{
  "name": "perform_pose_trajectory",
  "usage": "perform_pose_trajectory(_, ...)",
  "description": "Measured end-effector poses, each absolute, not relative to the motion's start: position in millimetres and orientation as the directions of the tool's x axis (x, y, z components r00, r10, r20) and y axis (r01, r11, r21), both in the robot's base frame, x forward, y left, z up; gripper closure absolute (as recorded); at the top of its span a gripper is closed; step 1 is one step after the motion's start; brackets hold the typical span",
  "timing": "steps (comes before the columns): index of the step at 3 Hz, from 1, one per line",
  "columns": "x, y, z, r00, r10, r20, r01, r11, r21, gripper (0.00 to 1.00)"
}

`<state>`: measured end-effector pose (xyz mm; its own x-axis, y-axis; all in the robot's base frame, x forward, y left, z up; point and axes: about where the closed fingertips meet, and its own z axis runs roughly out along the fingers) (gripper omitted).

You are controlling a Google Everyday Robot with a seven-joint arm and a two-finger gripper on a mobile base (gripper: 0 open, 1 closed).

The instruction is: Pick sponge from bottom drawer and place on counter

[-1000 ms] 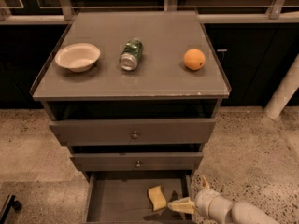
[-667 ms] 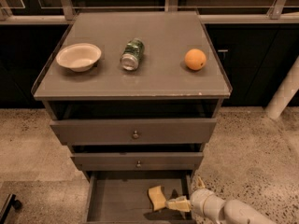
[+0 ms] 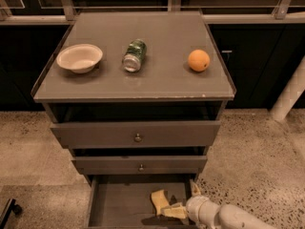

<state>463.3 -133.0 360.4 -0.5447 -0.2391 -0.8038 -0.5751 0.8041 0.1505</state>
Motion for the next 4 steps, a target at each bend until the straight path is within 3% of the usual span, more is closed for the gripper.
perform_pose_trajectory(2,453.1,-62.7,294.5,-0.633,-0.28,-0.722,-0.632,0.725,0.272,0.0)
perform_pose_trajectory(4,459.9,-58.4,274.5,-0.64,-0.285,-0.714,-0.624,0.735,0.266,0.0)
